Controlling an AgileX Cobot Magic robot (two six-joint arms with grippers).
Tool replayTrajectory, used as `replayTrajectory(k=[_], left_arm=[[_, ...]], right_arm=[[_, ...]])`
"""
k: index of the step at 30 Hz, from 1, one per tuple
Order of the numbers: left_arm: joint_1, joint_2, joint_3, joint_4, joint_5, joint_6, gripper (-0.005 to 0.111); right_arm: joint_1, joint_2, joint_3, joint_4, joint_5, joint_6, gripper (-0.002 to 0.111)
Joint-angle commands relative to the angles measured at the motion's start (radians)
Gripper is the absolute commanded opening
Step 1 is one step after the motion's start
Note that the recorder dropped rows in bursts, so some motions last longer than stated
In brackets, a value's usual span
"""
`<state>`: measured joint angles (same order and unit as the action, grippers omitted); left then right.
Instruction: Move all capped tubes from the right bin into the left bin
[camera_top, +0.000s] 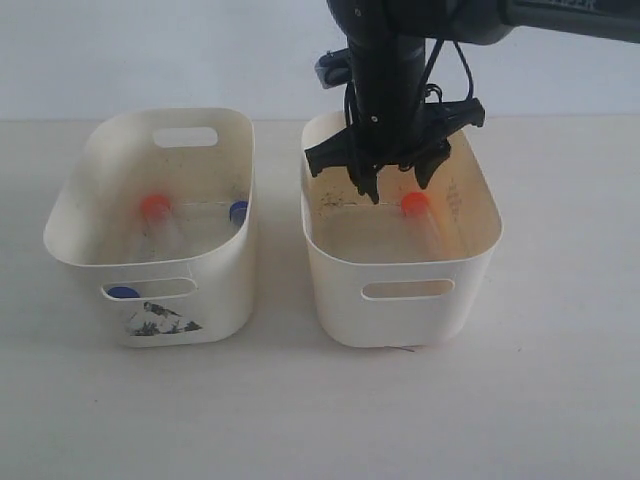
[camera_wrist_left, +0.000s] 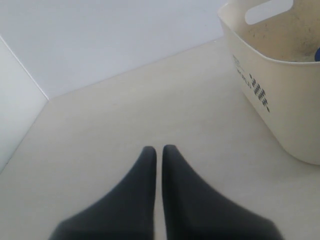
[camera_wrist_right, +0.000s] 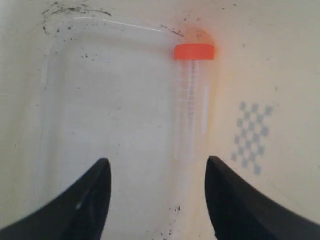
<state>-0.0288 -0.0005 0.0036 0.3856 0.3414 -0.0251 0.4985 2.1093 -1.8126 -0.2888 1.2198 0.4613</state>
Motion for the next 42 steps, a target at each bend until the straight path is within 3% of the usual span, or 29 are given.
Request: replayTrajectory(k=[1,4,6,14,42], left_arm=[[-0.004,0.0,-0.004,-0.003,-0.005,-0.01,0.004],[-0.004,0.0,-0.004,-0.003,-0.005,-0.01,0.004],[-0.004,0.0,-0.004,-0.003,-0.005,-0.01,0.004],[-0.004,0.0,-0.004,-0.003,-0.005,-0.01,0.004],[-0.004,0.0,-0.004,-0.003,-0.005,-0.01,0.004]], right_arm=[[-0.001,-0.005,-0.003,-0.04,0.001,0.009,0.053],[-0.005,-0.001,-0.003,-0.043,0.001,0.012,0.041],[-0.014,-0.001,-0.003,-0.04,0.001,0.026,0.04],[-0.07,-0.001,-0.003,0.027,0.001,0.055,0.062],[-0.068,0.087,-0.005,0.143,0.001,0.007,0.062]])
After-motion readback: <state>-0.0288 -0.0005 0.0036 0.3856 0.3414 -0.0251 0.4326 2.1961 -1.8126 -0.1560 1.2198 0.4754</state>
